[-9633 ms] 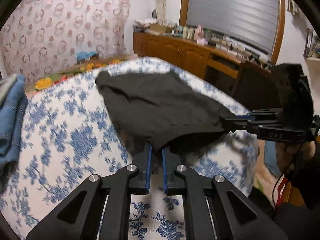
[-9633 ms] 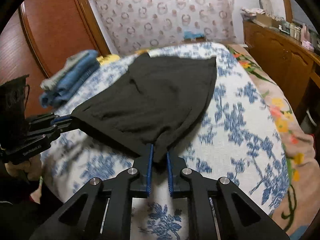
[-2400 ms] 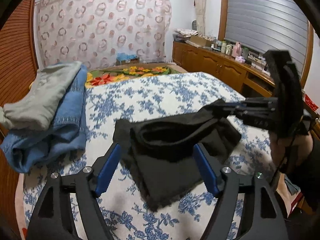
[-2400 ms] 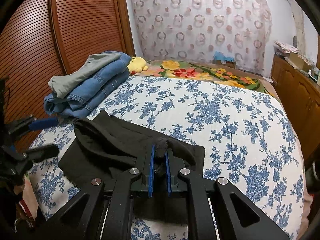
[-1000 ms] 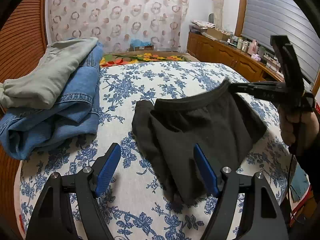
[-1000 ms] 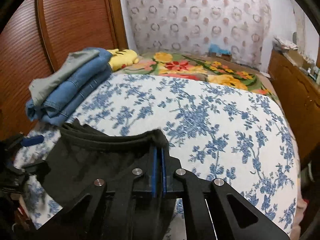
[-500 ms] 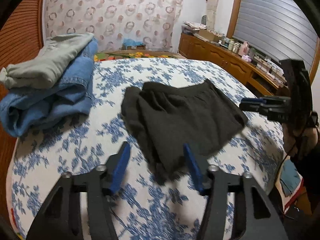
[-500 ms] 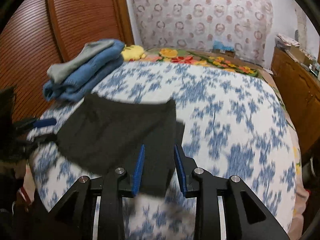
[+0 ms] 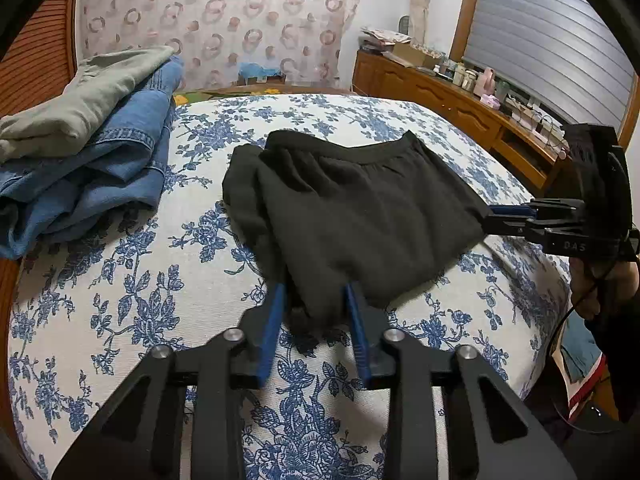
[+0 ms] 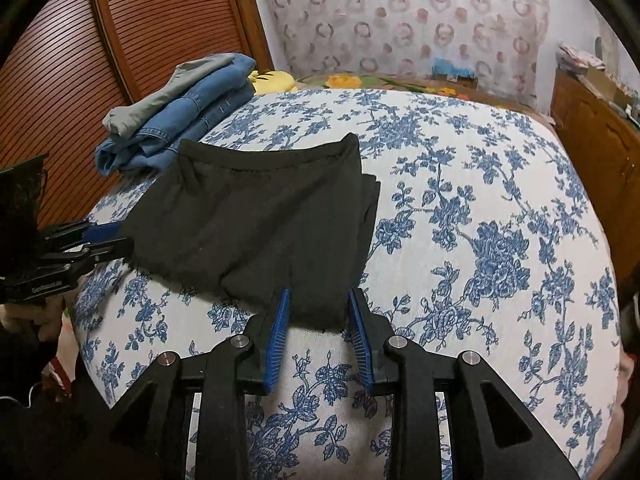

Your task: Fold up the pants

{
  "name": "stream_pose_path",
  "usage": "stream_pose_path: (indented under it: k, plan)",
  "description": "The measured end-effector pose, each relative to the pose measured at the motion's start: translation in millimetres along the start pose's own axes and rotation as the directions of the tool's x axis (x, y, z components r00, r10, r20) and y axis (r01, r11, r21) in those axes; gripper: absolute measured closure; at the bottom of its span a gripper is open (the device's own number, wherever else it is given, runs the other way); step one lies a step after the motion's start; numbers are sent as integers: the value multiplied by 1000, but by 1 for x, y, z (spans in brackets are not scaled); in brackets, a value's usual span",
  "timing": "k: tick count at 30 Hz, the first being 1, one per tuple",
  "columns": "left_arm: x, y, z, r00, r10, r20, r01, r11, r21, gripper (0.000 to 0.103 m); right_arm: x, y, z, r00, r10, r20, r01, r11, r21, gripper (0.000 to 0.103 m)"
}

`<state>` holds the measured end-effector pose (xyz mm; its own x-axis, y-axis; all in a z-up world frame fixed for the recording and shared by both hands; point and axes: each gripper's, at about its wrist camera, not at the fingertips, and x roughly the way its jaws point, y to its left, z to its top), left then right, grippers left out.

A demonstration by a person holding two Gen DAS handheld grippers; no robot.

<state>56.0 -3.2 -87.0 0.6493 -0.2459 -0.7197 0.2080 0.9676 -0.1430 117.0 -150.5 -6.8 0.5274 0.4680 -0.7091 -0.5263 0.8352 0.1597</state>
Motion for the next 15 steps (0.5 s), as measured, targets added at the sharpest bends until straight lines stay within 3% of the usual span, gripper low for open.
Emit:
stream_pose_path:
  k: [3,5,15]
  plan:
    - [-1,0,-2,1000,6,19,-6,1000,0,91,1,0,-2,1000,4,4,-4,1000,-4,88]
    - [-6,3,-1,999,16,44,-16,1000,-13,92,-6,-3,-3,999,0,34,0,1000,2,99]
    - [-35,1,2,996,6,93,-6,1000,1,93,-40,13,-18,996,-2,94,4,1000,-15,100]
